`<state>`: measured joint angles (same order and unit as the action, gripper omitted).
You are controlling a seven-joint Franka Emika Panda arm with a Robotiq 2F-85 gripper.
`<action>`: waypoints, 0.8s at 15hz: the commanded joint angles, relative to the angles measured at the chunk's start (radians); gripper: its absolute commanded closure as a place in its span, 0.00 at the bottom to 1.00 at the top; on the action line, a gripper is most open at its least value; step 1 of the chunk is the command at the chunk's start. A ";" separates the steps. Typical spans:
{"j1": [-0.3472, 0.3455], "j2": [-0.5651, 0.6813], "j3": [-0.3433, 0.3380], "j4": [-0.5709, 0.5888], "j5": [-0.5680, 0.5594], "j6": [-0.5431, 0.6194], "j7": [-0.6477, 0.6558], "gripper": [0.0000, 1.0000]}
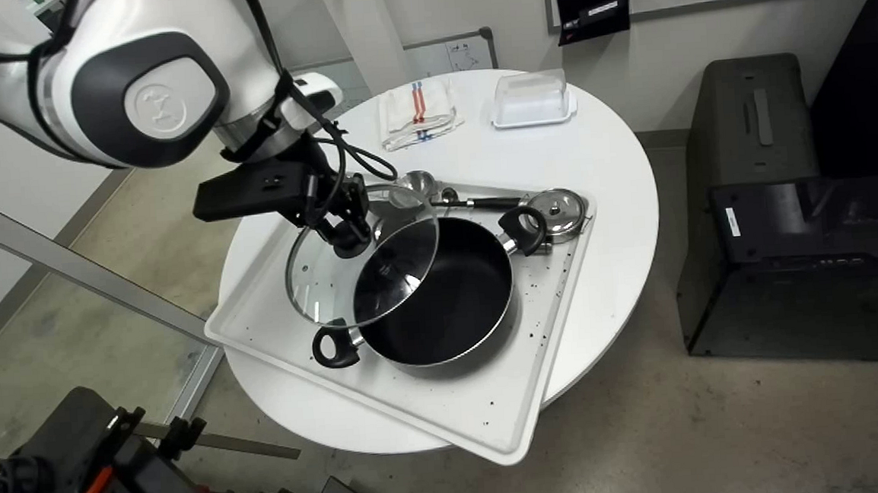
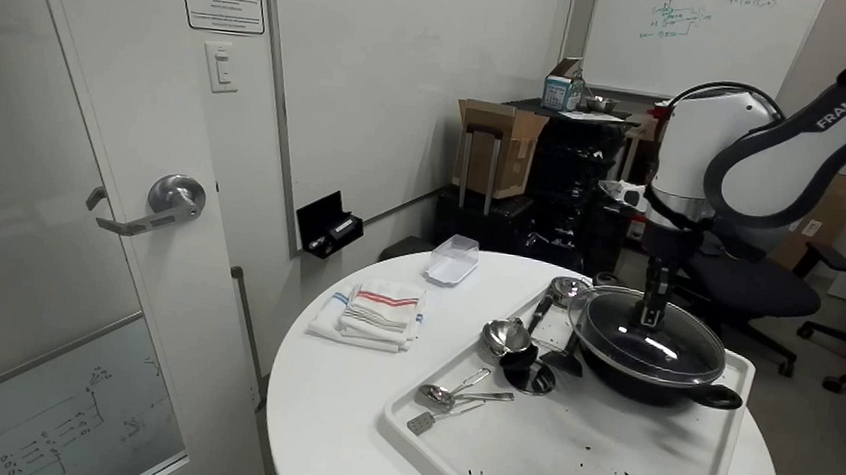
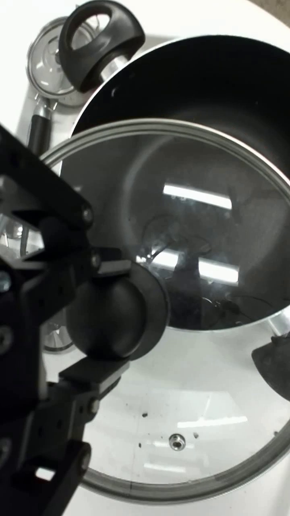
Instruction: Take the lid off of the pot
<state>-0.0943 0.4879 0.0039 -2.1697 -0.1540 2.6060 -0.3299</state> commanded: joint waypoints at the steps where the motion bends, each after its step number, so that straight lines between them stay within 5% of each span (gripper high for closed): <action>1: 0.082 -0.055 -0.013 -0.072 -0.090 0.024 0.044 0.75; 12: 0.323 -0.025 -0.032 -0.126 -0.381 0.080 0.228 0.75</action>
<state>0.1784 0.4729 -0.0064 -2.2813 -0.4708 2.6601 -0.1552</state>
